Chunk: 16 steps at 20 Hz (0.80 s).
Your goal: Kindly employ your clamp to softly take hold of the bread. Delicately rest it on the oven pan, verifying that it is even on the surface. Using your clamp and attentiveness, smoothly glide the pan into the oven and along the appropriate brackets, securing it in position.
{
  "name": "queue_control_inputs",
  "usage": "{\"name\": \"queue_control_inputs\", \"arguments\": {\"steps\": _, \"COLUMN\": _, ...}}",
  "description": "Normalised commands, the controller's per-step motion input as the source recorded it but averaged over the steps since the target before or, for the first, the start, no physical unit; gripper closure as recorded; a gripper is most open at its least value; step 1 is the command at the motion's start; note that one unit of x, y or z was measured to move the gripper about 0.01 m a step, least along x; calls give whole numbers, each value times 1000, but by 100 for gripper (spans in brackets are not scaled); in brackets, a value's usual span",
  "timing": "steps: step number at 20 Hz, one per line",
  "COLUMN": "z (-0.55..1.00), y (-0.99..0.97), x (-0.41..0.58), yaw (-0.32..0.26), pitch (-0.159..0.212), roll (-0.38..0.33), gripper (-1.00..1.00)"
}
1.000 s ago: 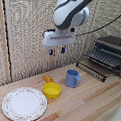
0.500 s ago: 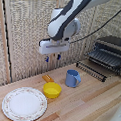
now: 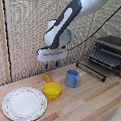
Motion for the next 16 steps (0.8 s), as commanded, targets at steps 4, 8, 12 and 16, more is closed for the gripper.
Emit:
{"name": "queue_control_inputs", "arguments": {"steps": 4, "z": -209, "y": 0, "x": 290, "yaw": 33, "pitch": 33, "roll": -23, "gripper": -100}}
{"name": "queue_control_inputs", "arguments": {"steps": 8, "z": -185, "y": 0, "x": 283, "yaw": 30, "pitch": 20, "roll": -18, "gripper": -100}}
{"name": "queue_control_inputs", "arguments": {"steps": 12, "z": -179, "y": 0, "x": 299, "yaw": 27, "pitch": 20, "roll": -19, "gripper": -100}}
{"name": "queue_control_inputs", "arguments": {"steps": 16, "z": -209, "y": 11, "x": 331, "yaw": 31, "pitch": 25, "roll": -31, "gripper": -100}}
